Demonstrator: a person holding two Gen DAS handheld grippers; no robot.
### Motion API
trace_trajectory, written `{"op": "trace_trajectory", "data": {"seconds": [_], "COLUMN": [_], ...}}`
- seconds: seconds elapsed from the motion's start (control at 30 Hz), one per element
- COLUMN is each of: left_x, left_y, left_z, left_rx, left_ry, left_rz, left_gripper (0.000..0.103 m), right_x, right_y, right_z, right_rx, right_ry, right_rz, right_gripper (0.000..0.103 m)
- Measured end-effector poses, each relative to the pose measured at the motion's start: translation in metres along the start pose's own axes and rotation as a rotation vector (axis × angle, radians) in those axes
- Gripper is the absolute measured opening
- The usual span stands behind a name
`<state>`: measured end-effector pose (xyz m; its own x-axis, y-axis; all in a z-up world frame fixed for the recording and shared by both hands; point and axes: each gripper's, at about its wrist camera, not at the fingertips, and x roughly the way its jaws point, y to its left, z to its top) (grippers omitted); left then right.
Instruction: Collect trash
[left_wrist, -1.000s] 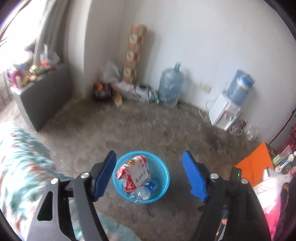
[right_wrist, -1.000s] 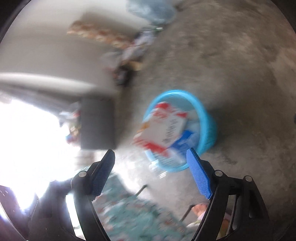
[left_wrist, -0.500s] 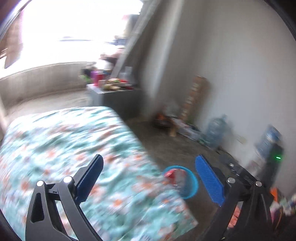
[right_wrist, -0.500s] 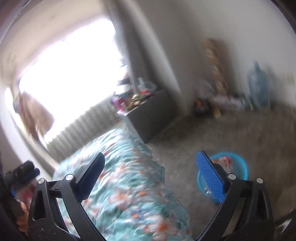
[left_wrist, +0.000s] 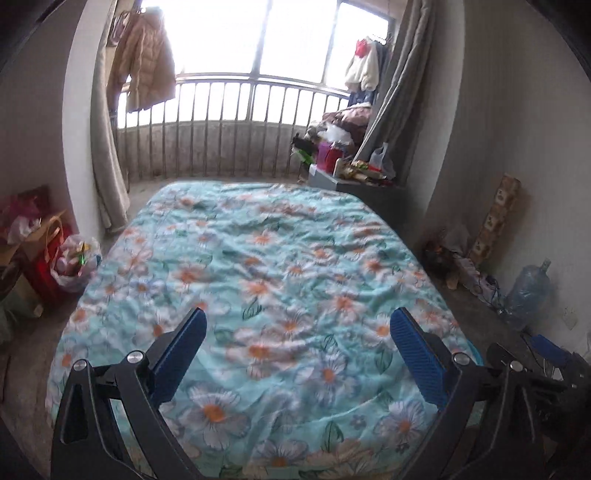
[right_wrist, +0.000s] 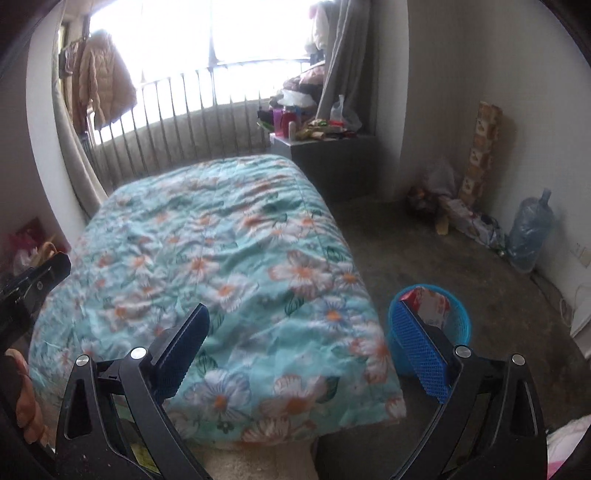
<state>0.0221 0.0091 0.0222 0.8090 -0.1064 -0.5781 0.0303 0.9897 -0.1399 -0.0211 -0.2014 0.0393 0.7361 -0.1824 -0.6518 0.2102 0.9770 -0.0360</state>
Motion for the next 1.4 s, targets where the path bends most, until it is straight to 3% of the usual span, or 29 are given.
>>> {"op": "trace_trajectory", "data": {"seconds": [0.1, 0.27, 0.5, 0.87, 1.4], "left_x": [0.022, 0.046, 0.055, 0.066, 0.065], "left_y": [-0.004, -0.013, -0.025, -0.058, -0.065], "left_z": [-0.02, -0.039, -0.044, -0.047, -0.047], "left_rx": [0.035, 0.079, 0.087, 0.174, 0.178], "left_ry": [0.116, 0.273, 0.316, 0.359, 0.368], "left_rz": [0.056, 0.038, 0.071, 0.03, 0.018], "left_gripper": [0.097, 0.098, 0.098, 0.098, 0.097], "right_x": [0.01, 0.024, 0.032, 0.03, 0.027], "right_y": [0.001, -0.011, -0.022, -0.039, -0.043], "right_z": [-0.021, -0.041, -0.044, -0.042, -0.04], "right_rx": [-0.002, -0.005, -0.043, -0.044, -0.039], "right_ry": [0.089, 0.202, 0.249, 0.255, 0.239], "right_rz": [-0.046, -0.156, -0.22, -0.272, -0.272], "right_gripper": [0.095, 0.095, 0.095, 0.095, 0.095]}}
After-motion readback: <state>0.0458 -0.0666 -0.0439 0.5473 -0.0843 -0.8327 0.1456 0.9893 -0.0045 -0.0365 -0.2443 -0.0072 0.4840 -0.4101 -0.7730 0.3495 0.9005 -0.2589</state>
